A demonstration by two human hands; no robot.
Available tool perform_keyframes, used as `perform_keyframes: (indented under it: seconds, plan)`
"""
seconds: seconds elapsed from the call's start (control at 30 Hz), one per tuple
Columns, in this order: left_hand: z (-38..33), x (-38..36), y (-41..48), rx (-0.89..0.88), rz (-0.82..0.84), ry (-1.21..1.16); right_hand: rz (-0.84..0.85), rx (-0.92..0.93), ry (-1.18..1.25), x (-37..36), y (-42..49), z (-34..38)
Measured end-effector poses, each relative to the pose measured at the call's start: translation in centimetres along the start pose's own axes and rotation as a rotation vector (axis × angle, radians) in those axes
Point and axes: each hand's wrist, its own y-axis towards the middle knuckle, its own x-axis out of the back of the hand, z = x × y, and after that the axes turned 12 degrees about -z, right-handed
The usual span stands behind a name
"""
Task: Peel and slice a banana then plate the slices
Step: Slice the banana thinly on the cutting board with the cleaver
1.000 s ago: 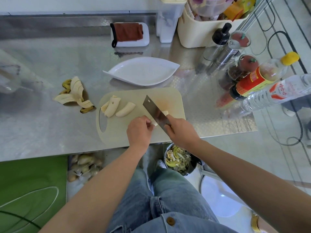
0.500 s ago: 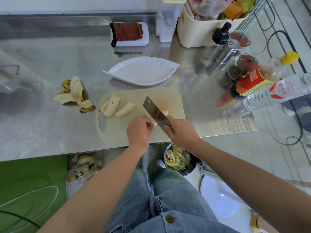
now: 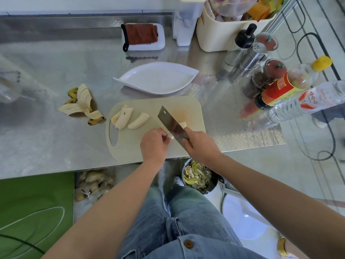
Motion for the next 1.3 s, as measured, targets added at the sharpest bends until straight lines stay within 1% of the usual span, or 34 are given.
perform_keyframes:
  seconds: [0.17,0.43,0.8,0.97,1.17,1.3]
  plan:
    - [-0.2,0.1,0.0,0.001,-0.003,-0.008,0.055,-0.027,-0.055,-0.6,-0.2,0.1]
    - [0.2,0.2,-0.4,-0.006,-0.03,0.011,-0.027,-0.015,0.02,0.0,-0.2,0.0]
    - [0.8,-0.3,-0.2,-0.034,-0.028,0.039,0.022,-0.003,-0.03,0.0,-0.2,0.5]
    - [0.7,-0.3,-0.2,-0.026,-0.019,0.042,0.042,-0.042,-0.058,-0.6,-0.4,0.5]
    - [0.9,-0.5,0.0,-0.031,-0.019,0.048,-0.056,-0.009,0.049,0.2,-0.4,0.3]
    - [0.8,-0.4,0.0,-0.039,-0.02,0.038,-0.027,0.009,0.012,0.1,-0.5,0.4]
